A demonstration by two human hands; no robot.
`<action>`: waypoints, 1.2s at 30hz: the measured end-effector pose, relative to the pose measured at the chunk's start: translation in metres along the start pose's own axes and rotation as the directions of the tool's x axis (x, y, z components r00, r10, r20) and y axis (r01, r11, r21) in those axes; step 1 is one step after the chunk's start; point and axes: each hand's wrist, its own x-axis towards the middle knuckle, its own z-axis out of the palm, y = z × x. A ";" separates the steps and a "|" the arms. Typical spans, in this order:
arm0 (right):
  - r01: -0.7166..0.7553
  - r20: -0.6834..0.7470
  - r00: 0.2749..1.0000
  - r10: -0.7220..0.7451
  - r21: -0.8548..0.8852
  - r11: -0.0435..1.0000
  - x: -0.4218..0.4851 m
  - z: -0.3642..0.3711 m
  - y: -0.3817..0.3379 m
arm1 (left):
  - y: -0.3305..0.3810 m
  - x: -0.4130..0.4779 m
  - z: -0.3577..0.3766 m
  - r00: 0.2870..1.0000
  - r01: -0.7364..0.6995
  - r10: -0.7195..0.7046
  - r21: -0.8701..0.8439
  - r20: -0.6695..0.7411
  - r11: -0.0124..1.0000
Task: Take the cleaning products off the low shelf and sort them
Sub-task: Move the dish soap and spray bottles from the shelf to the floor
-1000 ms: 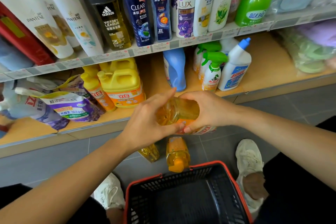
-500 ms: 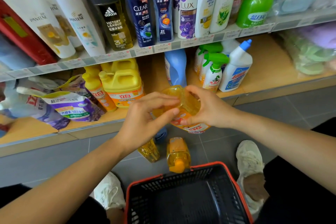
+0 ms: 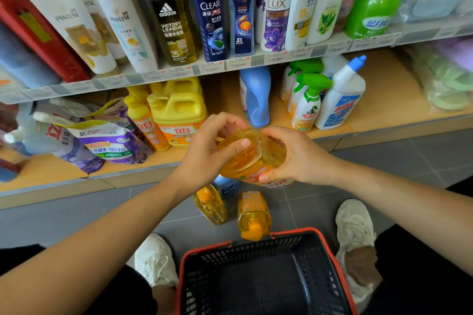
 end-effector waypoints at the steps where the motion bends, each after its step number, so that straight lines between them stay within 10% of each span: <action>1: -0.006 0.003 1.000 0.006 0.021 1.000 0.000 0.000 0.000 | -0.002 0.001 -0.002 1.000 0.000 0.000 0.016 -0.005 1.000; 15: -0.059 -0.096 0.993 0.070 0.112 0.992 0.003 -0.010 0.002 | 0.005 -0.009 -0.003 0.992 -0.102 0.098 0.045 0.077 0.994; 24: -0.056 -0.086 0.994 0.067 0.123 0.991 0.001 -0.010 0.003 | -0.004 0.001 -0.010 0.978 0.188 -0.206 -0.316 -0.025 0.930; 36: -0.018 -0.021 1.000 0.021 0.109 0.994 0.002 -0.006 -0.003 | -0.007 0.009 -0.010 0.944 0.262 -0.302 -0.255 -0.134 0.931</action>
